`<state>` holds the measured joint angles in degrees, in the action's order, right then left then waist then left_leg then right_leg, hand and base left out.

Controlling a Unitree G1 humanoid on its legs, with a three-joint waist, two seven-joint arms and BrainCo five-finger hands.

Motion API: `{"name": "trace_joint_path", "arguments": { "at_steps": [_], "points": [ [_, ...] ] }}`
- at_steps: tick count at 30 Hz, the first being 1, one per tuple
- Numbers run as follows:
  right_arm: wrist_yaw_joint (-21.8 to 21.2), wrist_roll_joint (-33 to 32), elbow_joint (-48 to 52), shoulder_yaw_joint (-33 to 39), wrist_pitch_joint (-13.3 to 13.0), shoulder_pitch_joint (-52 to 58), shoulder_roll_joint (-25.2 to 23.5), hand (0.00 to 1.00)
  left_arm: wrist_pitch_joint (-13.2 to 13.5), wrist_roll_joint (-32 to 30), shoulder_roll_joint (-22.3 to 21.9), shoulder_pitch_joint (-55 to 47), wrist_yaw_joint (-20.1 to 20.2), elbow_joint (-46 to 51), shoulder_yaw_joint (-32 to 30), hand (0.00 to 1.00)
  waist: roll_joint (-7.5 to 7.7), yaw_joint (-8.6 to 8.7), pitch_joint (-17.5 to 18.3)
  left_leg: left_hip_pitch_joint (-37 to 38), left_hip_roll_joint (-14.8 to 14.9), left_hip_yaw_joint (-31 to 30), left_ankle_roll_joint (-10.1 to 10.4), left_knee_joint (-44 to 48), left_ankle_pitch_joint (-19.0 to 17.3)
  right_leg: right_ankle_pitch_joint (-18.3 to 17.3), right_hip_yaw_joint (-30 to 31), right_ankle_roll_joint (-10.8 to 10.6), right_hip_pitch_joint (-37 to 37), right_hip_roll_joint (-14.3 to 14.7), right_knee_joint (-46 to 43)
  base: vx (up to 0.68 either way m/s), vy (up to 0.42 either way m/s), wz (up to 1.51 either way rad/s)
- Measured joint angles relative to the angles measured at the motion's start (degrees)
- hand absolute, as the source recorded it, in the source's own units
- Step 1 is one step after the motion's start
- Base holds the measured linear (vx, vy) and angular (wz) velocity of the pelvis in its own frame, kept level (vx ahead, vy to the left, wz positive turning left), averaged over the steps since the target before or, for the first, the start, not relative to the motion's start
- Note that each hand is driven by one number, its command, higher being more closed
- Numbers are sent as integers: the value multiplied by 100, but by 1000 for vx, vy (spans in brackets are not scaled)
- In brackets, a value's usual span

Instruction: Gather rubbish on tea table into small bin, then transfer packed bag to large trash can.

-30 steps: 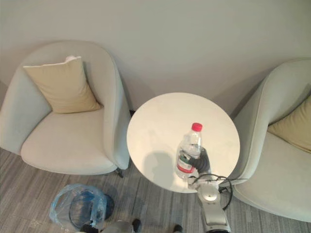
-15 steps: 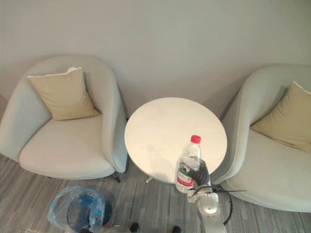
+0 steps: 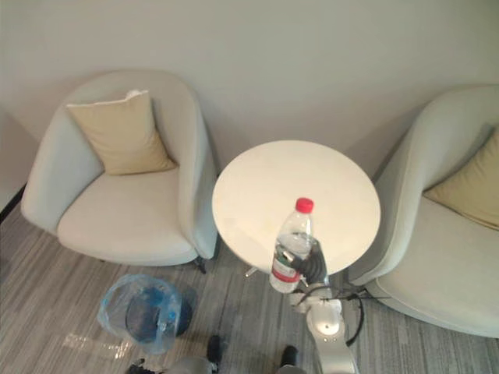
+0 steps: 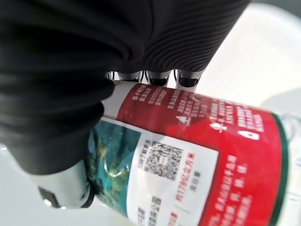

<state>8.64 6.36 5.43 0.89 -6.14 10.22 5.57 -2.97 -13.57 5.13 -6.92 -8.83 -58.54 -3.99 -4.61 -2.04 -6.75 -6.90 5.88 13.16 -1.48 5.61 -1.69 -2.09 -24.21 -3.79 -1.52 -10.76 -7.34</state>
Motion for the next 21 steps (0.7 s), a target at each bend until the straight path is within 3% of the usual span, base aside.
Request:
{"name": "trace_joint_path", "arguments": {
  "at_steps": [1, 2, 3, 4, 8, 12, 13, 15, 17, 18, 19, 20, 21],
  "points": [
    [40, 29, 8, 4, -17, -11, -49, 100, -11, -38, 77, 47, -4, -85, 52, 0, 117, 21, -10, 355, -99, 315, 71, -600, 75, -14, -245, -33, 158, -129, 61, 35, 60, 93],
    [61, 33, 5, 18, -35, -12, -54, 100, -13, -63, 108, 43, 1, -125, 135, 0, 121, 51, -12, 453, -117, 375, 108, -801, 210, -24, -320, -63, 205, -139, 71, 47, 37, 101],
    [107, 44, -58, 49, -37, -37, -50, 100, -15, -109, 119, 52, 5, -178, 263, 0, 75, 69, -1, 578, -126, 333, 245, -1169, 671, -63, -479, -122, 272, -133, 70, -1, 37, 72],
    [137, 46, -370, 62, -23, -152, -82, 100, -16, -107, 179, 46, -1, -183, 290, 0, 135, 14, -20, 585, -141, 331, 321, -1174, 840, -100, -524, -120, 286, -166, 89, -34, 64, 48],
    [132, 58, -972, -239, 15, -301, -163, 100, 3, -90, 309, -29, 4, -212, 387, 0, 274, -23, -81, 665, -307, 301, 323, -1185, 783, -139, -351, -182, 341, -305, -37, 25, 85, 5],
    [105, 66, -1302, -337, 55, -313, -207, 100, 4, -83, 350, -6, 4, -358, 468, 0, 386, 69, -166, 836, -647, 17, 177, -1194, 635, -647, -26, -160, 335, -638, -693, 36, 80, 30],
    [96, 83, -1299, -329, 73, -282, -245, 100, -2, -82, 368, 4, 2, -423, 468, 0, 436, 178, -196, 899, -768, -227, 147, -1194, 609, -1088, 607, -78, 241, -475, -856, 25, 20, 74],
    [91, 116, -1287, -285, 75, -269, -287, 100, -14, -63, 377, 33, 0, -491, 468, 0, 503, 293, -214, 894, -888, -516, 125, -1194, 606, -1293, 1242, -33, 268, -225, -868, 111, -20, 90],
    [75, 183, -1287, -189, 86, -300, -275, 100, -5, 35, 376, 48, 16, -507, 446, 0, 577, 184, -238, 885, -1035, -759, 44, -1161, 563, -1327, 1367, 22, 294, -263, -1026, 190, -18, 65],
    [61, 242, -1278, -185, 107, -304, -261, 100, -15, 52, 366, 44, 21, -515, 378, 0, 552, 185, -253, 875, -1055, -1044, -25, -1097, 513, -1242, 1488, -6, 144, -270, -1597, 223, -49, 82],
    [41, 247, -1246, -151, 149, -248, -283, 100, -28, 111, 340, 75, 16, -491, 308, 0, 501, 255, -295, 863, -920, -1358, -53, -959, 425, -1124, 1898, 327, -445, -127, -2685, 193, -52, 86],
    [34, 248, -1242, -150, 151, -223, -289, 100, -31, 124, 323, 90, 17, -482, 304, 0, 478, 258, -305, 867, -862, -1425, -20, -937, 395, -1197, 2019, 321, -520, -9, -2803, 115, -83, 90],
    [31, 250, -1117, -137, 173, -112, -336, 100, -40, 147, 289, 123, -5, -437, 255, 0, 373, 264, -372, 855, -690, -1649, 26, -814, 288, -1407, 2452, 275, -681, 408, -2717, 115, -104, 99]
  ]
}}
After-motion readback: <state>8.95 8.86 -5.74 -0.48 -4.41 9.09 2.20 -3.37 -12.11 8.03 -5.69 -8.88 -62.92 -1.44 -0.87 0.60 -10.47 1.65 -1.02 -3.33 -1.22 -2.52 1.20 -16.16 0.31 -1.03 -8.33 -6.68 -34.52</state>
